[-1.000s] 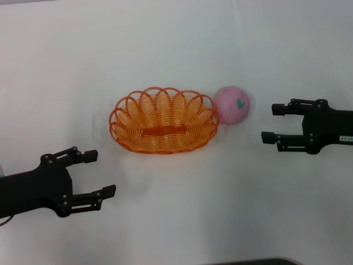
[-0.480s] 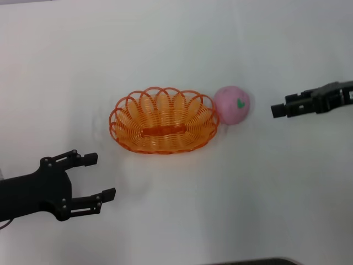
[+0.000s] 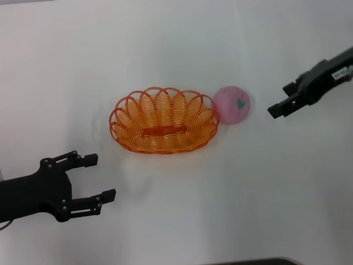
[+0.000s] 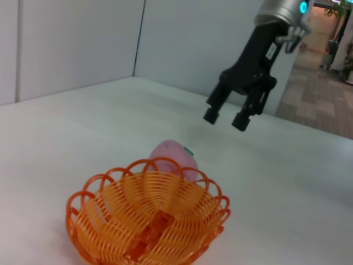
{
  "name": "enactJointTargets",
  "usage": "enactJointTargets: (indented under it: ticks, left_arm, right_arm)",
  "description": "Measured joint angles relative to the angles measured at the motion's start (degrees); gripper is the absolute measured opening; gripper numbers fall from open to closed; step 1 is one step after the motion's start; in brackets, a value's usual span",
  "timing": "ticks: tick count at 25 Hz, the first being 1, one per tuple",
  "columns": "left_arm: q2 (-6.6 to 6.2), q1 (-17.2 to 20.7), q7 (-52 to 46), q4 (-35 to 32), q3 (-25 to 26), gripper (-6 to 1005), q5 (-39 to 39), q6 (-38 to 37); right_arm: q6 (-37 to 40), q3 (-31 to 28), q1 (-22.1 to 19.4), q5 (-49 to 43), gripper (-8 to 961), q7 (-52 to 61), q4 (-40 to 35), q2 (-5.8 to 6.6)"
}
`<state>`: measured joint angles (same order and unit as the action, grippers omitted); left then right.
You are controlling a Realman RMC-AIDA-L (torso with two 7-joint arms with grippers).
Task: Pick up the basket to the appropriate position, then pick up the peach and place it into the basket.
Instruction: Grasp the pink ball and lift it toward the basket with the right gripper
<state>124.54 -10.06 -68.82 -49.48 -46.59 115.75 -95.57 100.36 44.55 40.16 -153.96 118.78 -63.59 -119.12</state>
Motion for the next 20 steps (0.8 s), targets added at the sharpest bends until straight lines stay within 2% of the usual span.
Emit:
enactJointTargets:
  ticks: [4,9,13,20]
  left_arm:
    - [0.05,0.03,-0.22,0.13,0.0,862,0.0,-0.26]
    - [0.08,0.03,-0.22,0.41,0.73,861,-0.01,-0.64]
    - [0.04,-0.06,-0.26,0.53,1.18,861,-0.02,-0.86]
    - [0.0,0.0,-0.38,0.68,2.18,862,-0.12,-0.41]
  right_arm:
    - [-1.0,4.24,1.73,-1.22,850,-1.58,-2.6,-0.5]
    - [-3.77,10.23,2.91,-1.85,945,-3.27,-3.31,-0.99]
    - [-5.39,15.17,3.31,-2.37,945,-4.16,-3.26,-1.22]
    - [-8.26,19.79,3.78,-2.83,945,-5.32,-2.63,-1.56]
